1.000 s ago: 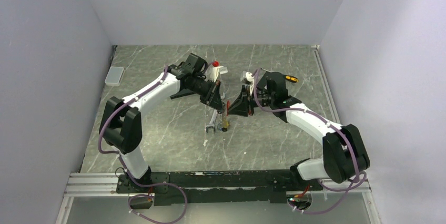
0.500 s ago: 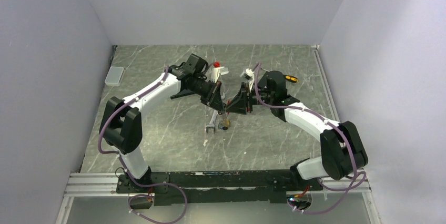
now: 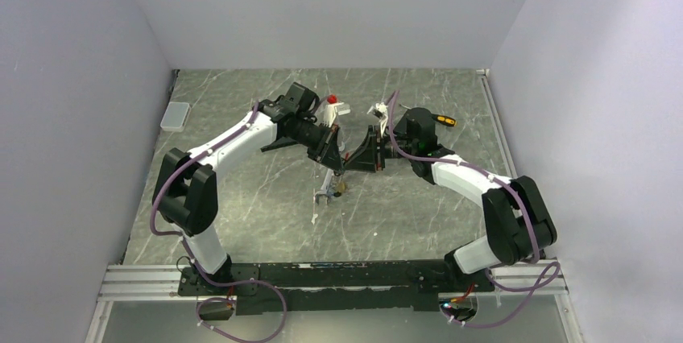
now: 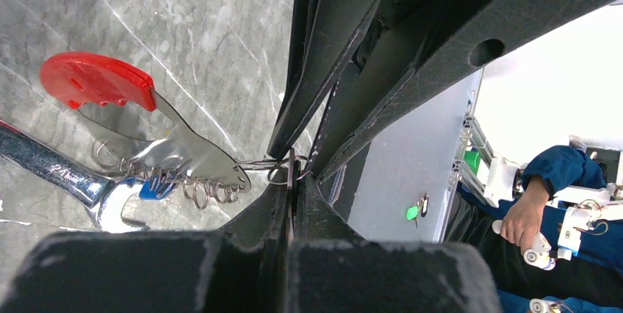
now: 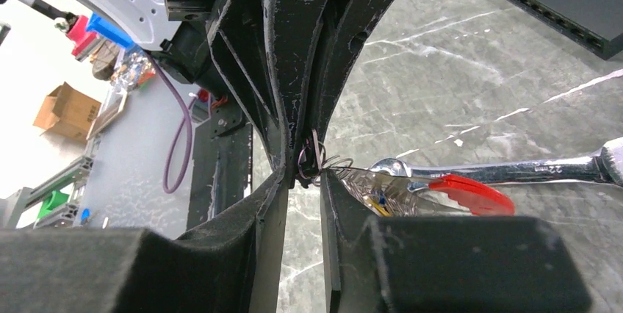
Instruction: Remove the keys from the keyring
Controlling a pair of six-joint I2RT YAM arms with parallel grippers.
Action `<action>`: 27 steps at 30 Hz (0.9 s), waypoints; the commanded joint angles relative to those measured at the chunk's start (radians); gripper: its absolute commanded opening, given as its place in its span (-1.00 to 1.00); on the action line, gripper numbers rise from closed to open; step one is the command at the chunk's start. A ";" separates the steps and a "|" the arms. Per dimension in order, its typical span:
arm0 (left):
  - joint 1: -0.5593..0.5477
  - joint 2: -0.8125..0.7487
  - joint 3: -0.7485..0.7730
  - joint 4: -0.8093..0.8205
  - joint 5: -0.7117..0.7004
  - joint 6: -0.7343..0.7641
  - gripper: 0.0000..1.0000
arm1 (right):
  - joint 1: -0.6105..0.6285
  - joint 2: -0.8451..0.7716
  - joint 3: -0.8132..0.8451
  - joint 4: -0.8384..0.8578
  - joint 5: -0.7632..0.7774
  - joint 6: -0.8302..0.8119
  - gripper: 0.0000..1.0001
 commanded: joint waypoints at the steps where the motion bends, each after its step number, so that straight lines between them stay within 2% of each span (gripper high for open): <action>1: -0.011 -0.039 0.026 0.017 0.059 0.020 -1.00 | 0.005 0.018 -0.001 0.123 -0.045 0.056 -0.49; 14: -0.011 -0.070 0.021 -0.035 0.174 0.078 -1.00 | -0.021 0.018 -0.012 0.130 -0.036 0.063 -0.44; 21: -0.011 -0.039 0.080 -0.158 0.163 0.152 -1.00 | -0.020 0.013 -0.012 0.107 -0.035 0.028 -0.42; 27: -0.011 -0.025 0.093 -0.172 0.182 0.145 -1.00 | -0.018 0.005 -0.013 0.093 -0.034 0.007 -0.41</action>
